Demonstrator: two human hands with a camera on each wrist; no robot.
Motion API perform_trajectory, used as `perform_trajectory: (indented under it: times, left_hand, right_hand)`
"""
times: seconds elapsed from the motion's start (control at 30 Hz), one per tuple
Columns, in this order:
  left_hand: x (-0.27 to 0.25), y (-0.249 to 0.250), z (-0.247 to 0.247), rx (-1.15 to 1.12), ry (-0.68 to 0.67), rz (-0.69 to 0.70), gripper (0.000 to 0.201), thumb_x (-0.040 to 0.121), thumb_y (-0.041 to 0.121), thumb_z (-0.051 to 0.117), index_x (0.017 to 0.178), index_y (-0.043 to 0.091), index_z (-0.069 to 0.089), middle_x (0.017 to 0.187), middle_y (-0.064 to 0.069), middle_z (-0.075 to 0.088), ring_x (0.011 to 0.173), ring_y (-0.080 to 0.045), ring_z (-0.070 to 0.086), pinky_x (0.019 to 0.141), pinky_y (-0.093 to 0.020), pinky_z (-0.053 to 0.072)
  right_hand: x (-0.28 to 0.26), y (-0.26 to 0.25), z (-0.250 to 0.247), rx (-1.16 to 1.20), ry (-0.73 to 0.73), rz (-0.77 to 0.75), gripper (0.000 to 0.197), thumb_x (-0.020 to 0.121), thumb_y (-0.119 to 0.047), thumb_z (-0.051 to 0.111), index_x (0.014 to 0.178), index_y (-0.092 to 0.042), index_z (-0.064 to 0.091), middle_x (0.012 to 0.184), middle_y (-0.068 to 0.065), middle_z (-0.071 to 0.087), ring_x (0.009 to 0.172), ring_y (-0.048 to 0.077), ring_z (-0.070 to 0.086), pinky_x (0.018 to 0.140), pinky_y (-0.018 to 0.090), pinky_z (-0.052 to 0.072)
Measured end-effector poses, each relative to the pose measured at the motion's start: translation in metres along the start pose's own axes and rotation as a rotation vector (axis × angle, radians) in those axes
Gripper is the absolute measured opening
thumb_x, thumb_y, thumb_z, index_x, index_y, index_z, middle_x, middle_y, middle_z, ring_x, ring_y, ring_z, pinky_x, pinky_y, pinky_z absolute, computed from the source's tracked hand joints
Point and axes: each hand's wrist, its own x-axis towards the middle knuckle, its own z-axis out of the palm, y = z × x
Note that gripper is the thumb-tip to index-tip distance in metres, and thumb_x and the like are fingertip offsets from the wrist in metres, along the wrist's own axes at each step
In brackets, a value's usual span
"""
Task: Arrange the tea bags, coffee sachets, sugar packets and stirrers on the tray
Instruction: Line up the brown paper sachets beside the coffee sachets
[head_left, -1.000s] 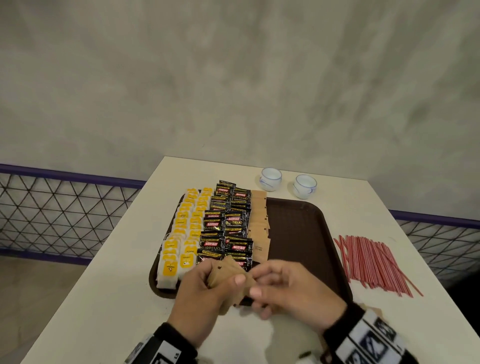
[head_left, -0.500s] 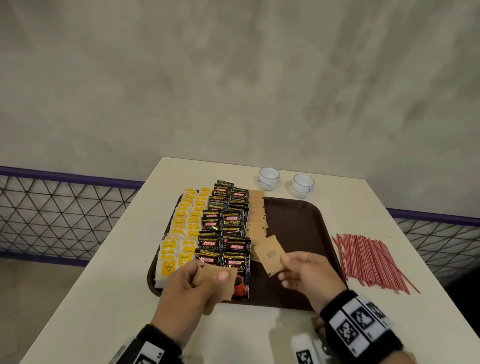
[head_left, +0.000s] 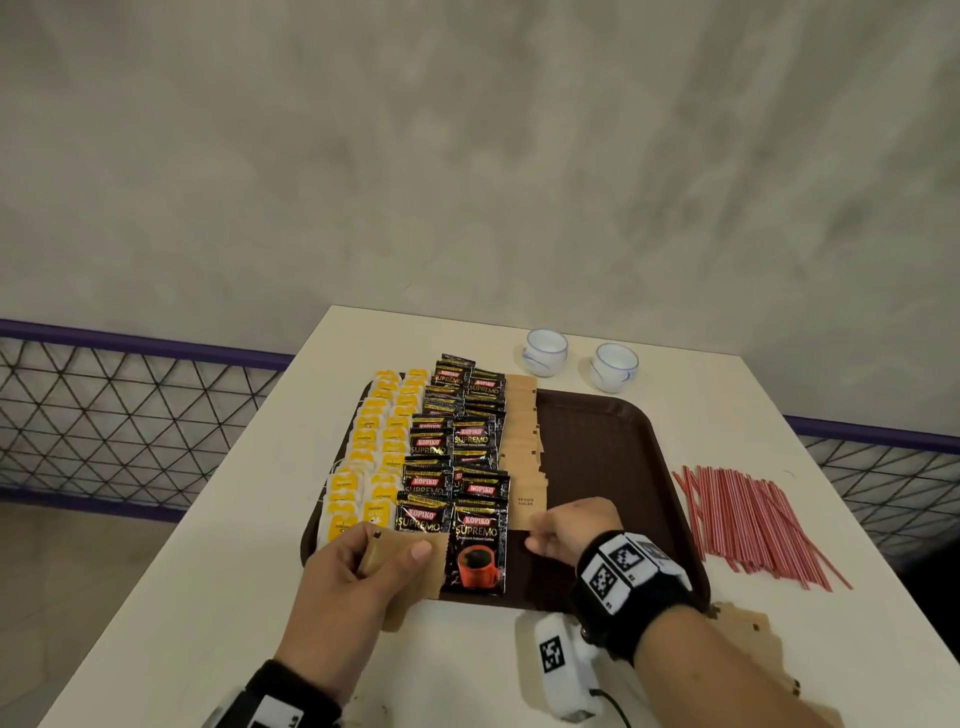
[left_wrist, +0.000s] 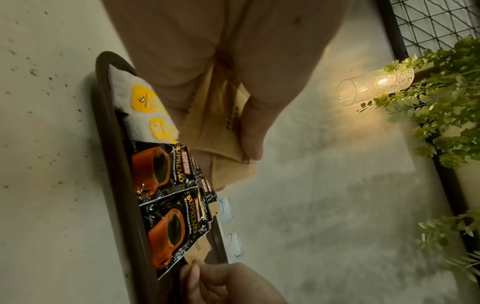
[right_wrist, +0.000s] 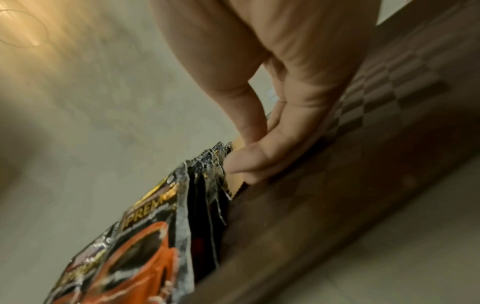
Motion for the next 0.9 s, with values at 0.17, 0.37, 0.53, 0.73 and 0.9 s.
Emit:
perform_trajectory:
  times: [0.17, 0.37, 0.53, 0.73, 0.9]
  left_hand:
    - [0.0, 0.001, 0.002, 0.009, 0.014, -0.007, 0.036, 0.063, 0.031, 0.08, 0.082, 0.004, 0.068, 0.07, -0.005, 0.068, 0.065, -0.018, 0.058, 0.049, -0.027, 0.041]
    - [0.002, 0.0, 0.004, 0.034, 0.007, -0.001, 0.04, 0.057, 0.04, 0.087, 0.077, 0.009, 0.069, 0.079, -0.015, 0.068, 0.068, -0.02, 0.059, 0.053, -0.031, 0.043]
    - [0.0, 0.003, 0.011, 0.059, -0.021, -0.015, 0.021, 0.071, 0.021, 0.076, 0.08, 0.004, 0.069, 0.079, -0.017, 0.068, 0.071, -0.023, 0.057, 0.059, -0.034, 0.043]
    - [-0.004, 0.01, 0.029, 0.054, -0.116, -0.013, 0.028, 0.064, 0.026, 0.077, 0.07, 0.001, 0.068, 0.06, -0.011, 0.057, 0.055, -0.017, 0.05, 0.048, -0.026, 0.04]
    - [-0.008, 0.01, 0.042, 0.072, -0.197, -0.006, 0.024, 0.074, 0.01, 0.077, 0.062, -0.005, 0.063, 0.051, -0.016, 0.048, 0.047, -0.018, 0.041, 0.042, -0.021, 0.038]
  right_hand:
    - [0.006, 0.001, 0.005, -0.24, 0.028, 0.027, 0.026, 0.065, -0.008, 0.083, 0.083, 0.003, 0.069, 0.067, 0.01, 0.074, 0.074, 0.025, 0.073, 0.08, 0.04, 0.059]
    - [0.004, 0.001, 0.004, -0.475, 0.064, -0.071, 0.022, 0.07, -0.013, 0.074, 0.087, -0.001, 0.065, 0.077, 0.015, 0.072, 0.069, 0.03, 0.071, 0.07, 0.042, 0.061]
    - [-0.016, 0.0, -0.008, -0.46, 0.071, -0.222, 0.011, 0.082, -0.022, 0.065, 0.076, -0.013, 0.062, 0.076, 0.012, 0.071, 0.058, 0.023, 0.063, 0.069, 0.041, 0.061]
    - [-0.088, 0.002, -0.021, -0.054, -0.459, -0.395, 0.012, 0.091, -0.022, 0.063, 0.102, -0.018, 0.067, 0.09, 0.007, 0.071, 0.075, 0.017, 0.065, 0.066, 0.031, 0.055]
    - [-0.103, 0.012, -0.027, -0.034, -0.427, -0.545, 0.014, 0.084, -0.002, 0.069, 0.092, -0.012, 0.072, 0.077, 0.01, 0.072, 0.067, 0.03, 0.064, 0.061, 0.035, 0.055]
